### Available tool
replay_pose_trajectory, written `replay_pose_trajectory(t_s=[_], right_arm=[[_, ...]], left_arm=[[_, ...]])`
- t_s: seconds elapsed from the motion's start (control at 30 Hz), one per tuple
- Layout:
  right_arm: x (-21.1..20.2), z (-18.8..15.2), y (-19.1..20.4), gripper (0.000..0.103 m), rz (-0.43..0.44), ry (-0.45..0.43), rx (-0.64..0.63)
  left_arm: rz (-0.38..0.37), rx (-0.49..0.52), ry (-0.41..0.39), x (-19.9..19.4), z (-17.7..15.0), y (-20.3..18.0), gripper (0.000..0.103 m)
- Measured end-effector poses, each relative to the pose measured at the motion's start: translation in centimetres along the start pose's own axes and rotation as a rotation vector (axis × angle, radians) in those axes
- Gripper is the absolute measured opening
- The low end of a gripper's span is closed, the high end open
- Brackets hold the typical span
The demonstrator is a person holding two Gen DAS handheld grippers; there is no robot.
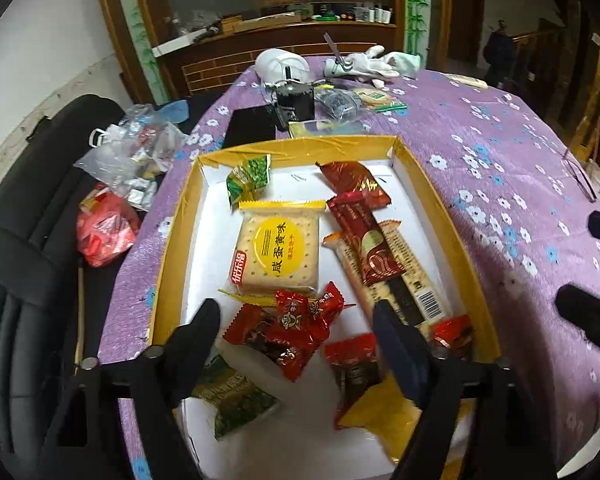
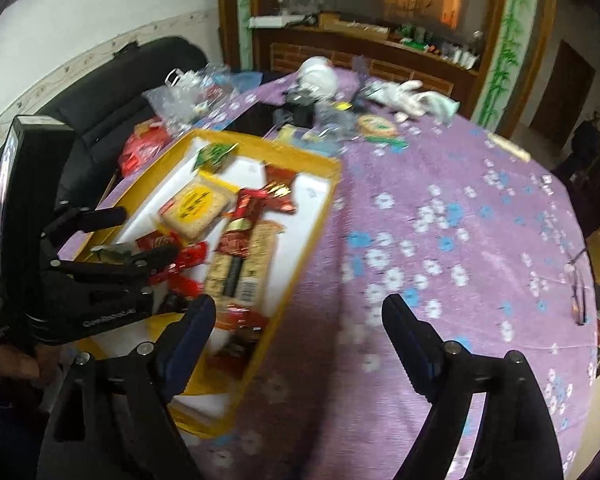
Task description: Organize snacks
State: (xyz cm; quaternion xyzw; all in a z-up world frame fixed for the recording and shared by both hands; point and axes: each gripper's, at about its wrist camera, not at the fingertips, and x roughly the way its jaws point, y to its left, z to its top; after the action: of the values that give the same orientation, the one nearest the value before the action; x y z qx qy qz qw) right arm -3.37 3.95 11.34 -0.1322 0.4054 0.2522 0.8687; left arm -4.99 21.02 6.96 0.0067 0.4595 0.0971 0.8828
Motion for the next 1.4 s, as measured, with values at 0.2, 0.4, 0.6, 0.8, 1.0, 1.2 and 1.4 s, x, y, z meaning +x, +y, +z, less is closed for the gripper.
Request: replay_pose_trajectory(t_s=[0.2, 0.4, 0.6, 0.8, 1.0, 1.2, 1.4], right_arm=[[-0.9, -1.2, -4.1, 0.085, 0.059, -0.063, 0.11], [-1.3, -1.8, -4.8, 0.088, 0.114, -0.06, 0.1], [-2.0, -2.3, -4.8, 0.094, 0.165, -0.052, 0.103], [-2.3, -2.2, -4.8, 0.1, 0.178, -0.046, 0.119], [-2.3, -2.2, -4.9, 0.103, 0.201, -0.046, 0.136], [-2.4, -2.2, -5.0, 0.103, 0.215, -0.044, 0.15], [-2.2, -2.2, -5.2, 0.103, 0.24, -0.034, 0.16]], left_arm=[[0.082, -0.06, -0.045, -2.2, 0.4, 0.0, 0.095], [0.153, -0.117, -0.059, -3.8, 0.7, 1.0, 0.1], [0.168, -0.054, -0.09, -5.7, 1.4, 0.1, 0.1], [0.171, -0.02, -0.102, -7.0, 2.5, -0.4, 0.1], [0.182, -0.061, 0.021, -5.2, 2.5, 0.2, 0.1], [0.201, -0.11, 0.061, -4.1, 2.4, 1.0, 0.1], [0.208, -0.078, 0.061, -3.8, 2.4, 0.3, 0.1]])
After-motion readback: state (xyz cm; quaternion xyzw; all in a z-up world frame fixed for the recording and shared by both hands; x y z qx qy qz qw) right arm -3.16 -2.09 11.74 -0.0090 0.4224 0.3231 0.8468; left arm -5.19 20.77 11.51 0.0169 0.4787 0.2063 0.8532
